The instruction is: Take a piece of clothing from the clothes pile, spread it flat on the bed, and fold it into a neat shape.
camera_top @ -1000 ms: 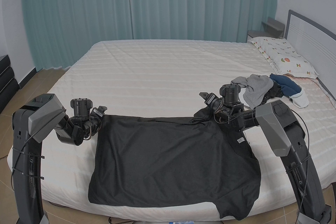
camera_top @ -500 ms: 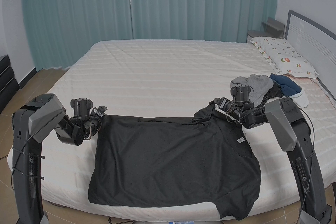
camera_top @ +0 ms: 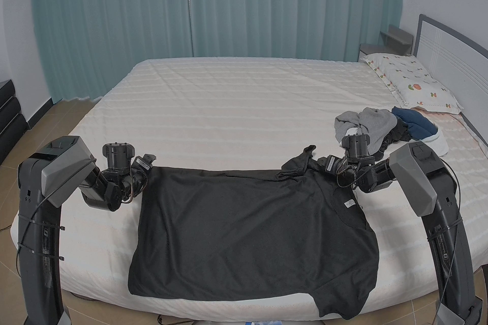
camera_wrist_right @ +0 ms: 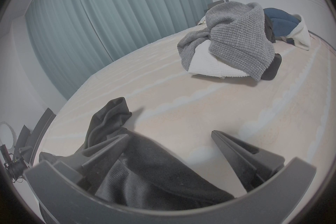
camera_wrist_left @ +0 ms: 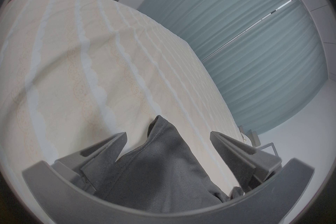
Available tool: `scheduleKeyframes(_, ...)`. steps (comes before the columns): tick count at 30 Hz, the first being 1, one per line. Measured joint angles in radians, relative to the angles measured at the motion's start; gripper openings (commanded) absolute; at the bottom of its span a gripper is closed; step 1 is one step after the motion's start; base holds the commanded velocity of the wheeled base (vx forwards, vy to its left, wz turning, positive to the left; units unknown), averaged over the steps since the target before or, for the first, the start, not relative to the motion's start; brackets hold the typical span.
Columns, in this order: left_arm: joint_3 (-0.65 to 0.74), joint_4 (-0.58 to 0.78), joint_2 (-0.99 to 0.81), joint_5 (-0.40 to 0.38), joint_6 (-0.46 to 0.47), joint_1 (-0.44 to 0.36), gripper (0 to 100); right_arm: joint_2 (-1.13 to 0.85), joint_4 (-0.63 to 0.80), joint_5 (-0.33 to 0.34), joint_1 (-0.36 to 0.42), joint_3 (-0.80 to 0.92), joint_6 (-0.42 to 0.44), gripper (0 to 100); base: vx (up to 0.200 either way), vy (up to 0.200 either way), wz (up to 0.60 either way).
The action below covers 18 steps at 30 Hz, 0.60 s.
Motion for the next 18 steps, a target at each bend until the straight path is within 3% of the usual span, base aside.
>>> scheduleKeyframes(3,0.0,0.0,0.0,0.0,0.0,0.0,100,0.002,0.001,0.003,0.0,0.003,-0.007,100,0.0,0.0,0.0)
scheduleKeyframes(4,0.0,0.0,0.0,0.0,0.0,0.0,100,0.003,0.0,0.007,0.0,0.004,-0.011,0,0.0,0.0,0.0)
scheduleKeyframes(18,-0.001,0.0,0.0,0.0,0.0,0.0,100,0.018,-0.04,0.012,-0.016,-0.005,-0.015,0,0.0,0.0,0.0)
